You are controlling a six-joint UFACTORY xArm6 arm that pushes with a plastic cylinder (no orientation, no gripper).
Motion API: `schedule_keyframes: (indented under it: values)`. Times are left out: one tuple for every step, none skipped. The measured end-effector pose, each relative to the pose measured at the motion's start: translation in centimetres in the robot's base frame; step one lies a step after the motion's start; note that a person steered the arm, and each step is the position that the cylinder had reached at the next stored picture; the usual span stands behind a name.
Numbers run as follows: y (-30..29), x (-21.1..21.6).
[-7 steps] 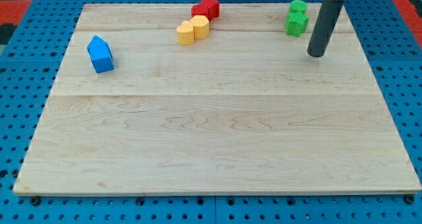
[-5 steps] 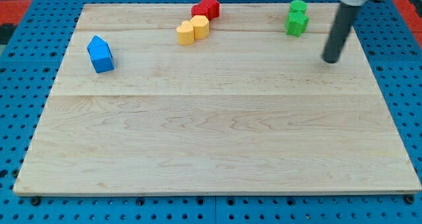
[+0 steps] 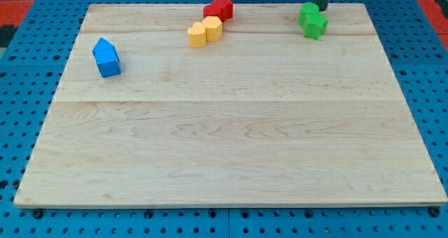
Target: Push green circle closer to blue triangle and blue cube
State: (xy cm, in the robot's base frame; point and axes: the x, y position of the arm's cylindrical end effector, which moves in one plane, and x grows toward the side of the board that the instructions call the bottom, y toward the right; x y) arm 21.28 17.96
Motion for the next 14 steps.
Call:
schedule_keyframes:
  values:
    - [-2.1, 3.1]
    - [-2.2, 4.1]
    - [-6.1, 4.2]
    - [-13.4, 6.9]
    - [-10.6, 8.7]
    - [-14.7, 10.3]
    - [-22.1, 10.3]
    - [-20.5, 8.9]
    - [-25.5, 8.3]
    - [-24.4, 10.4]
    - [-23.8, 11.6]
    - [-31.1, 11.6]
    - [-32.9, 11.6]
    - [-22.3, 10.7]
